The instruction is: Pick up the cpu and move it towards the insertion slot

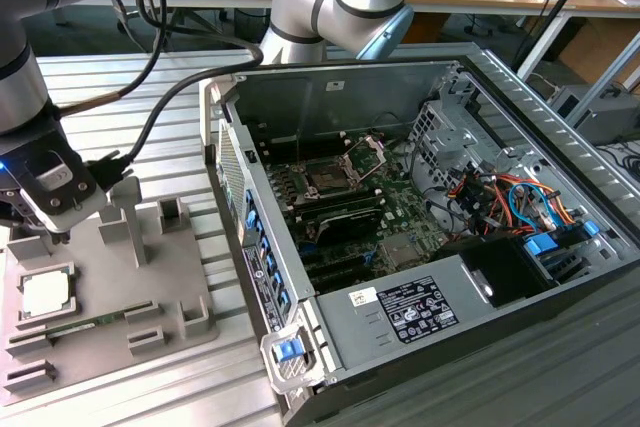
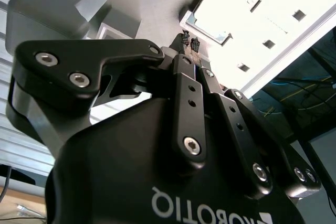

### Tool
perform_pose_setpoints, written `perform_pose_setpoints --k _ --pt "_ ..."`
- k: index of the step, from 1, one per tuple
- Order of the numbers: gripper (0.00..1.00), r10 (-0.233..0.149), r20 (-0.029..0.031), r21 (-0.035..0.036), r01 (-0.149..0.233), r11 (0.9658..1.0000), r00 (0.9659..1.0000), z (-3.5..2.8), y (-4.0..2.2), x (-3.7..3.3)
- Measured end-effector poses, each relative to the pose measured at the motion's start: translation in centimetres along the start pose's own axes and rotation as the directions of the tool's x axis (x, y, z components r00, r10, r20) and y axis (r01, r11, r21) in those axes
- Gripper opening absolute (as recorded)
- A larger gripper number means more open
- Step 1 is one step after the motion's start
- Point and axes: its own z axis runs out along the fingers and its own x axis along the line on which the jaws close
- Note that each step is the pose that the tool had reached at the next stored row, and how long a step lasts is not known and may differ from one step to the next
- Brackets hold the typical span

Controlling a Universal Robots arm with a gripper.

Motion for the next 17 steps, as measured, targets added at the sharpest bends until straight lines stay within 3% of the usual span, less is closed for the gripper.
perform_pose_setpoints --k 17 --pt "0.11 0.0 0.0 0.0 0.0 1.0 1.0 0.34 -0.01 0.0"
